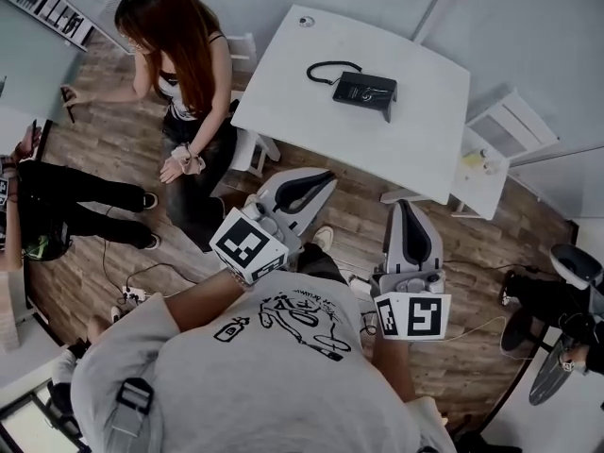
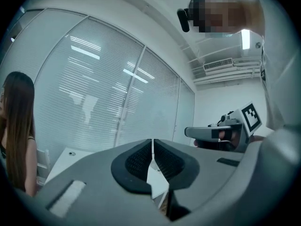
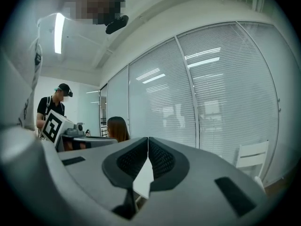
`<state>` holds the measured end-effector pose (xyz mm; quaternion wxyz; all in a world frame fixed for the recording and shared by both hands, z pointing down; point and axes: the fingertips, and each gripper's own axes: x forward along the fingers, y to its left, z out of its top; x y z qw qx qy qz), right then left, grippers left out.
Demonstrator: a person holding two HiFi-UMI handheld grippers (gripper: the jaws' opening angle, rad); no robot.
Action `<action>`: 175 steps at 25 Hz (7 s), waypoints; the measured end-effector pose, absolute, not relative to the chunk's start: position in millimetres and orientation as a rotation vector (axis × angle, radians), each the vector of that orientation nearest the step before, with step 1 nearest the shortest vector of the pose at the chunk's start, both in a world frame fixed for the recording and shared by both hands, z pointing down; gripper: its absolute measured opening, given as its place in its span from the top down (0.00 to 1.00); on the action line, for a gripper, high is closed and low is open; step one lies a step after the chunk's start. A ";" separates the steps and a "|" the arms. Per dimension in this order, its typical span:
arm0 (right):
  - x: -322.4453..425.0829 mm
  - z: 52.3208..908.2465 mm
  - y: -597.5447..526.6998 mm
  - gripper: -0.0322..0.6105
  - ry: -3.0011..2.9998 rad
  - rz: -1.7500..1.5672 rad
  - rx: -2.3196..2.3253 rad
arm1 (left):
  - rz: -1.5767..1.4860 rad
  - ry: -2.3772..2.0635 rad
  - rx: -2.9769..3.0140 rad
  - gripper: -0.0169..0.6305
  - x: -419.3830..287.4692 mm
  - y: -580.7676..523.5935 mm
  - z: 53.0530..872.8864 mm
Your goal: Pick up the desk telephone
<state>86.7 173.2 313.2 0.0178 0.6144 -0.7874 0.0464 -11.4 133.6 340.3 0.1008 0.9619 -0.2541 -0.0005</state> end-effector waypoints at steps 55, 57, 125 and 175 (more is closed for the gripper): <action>132.0 334.9 -160.0 0.94 -2.462 0.190 1.801 | 0.002 -0.641 2.771 0.96 51.0 -195.4 371.2; 137.5 341.9 -162.3 0.94 -2.471 0.222 1.787 | 0.027 -0.612 2.777 0.96 56.9 -196.5 375.4; 177.3 596.4 -170.4 0.58 -2.279 1.304 1.428 | 0.395 -0.536 1.977 0.55 62.3 -213.7 630.1; 165.0 380.1 -165.2 0.59 -2.483 1.046 1.498 | 0.115 -0.556 2.114 0.55 44.3 -212.5 406.5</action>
